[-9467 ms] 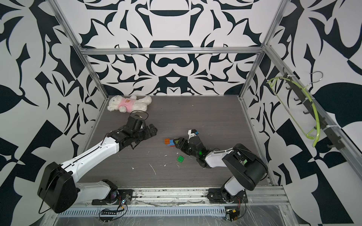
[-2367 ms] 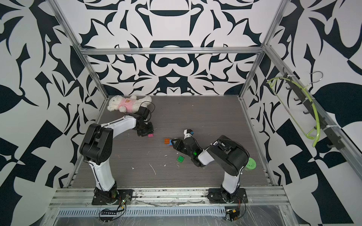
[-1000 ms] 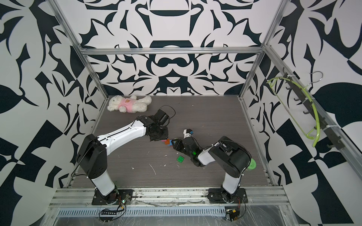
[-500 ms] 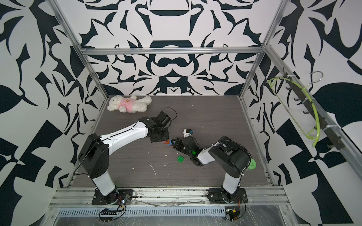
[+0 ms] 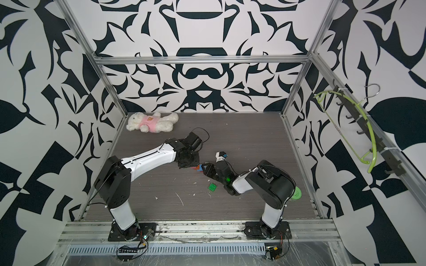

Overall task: Assemble the letter v with lego
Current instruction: Assemble the lego brick with the lego brick.

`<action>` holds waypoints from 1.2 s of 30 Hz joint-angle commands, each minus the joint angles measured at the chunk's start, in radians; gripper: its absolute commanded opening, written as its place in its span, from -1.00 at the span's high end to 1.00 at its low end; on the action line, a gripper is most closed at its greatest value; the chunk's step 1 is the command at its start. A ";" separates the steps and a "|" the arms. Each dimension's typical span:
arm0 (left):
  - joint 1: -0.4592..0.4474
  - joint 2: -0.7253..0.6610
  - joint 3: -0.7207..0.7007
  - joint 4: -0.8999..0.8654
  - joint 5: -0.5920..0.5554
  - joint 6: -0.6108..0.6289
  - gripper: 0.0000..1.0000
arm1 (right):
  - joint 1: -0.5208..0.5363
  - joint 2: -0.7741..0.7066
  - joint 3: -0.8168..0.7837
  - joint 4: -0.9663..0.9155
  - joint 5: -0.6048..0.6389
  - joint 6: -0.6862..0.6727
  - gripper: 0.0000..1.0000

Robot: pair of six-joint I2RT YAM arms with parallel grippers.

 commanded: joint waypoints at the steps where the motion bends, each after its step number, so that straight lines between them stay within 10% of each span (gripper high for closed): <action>1: -0.008 0.028 0.012 -0.021 -0.012 -0.002 0.84 | 0.005 0.006 0.014 -0.015 0.003 0.005 0.40; 30: -0.020 0.086 0.066 -0.062 0.000 0.007 0.68 | 0.004 0.020 0.012 0.003 -0.008 0.012 0.43; 36: -0.020 0.078 0.066 -0.065 -0.009 0.005 0.35 | 0.004 0.023 0.013 0.005 -0.008 0.013 0.43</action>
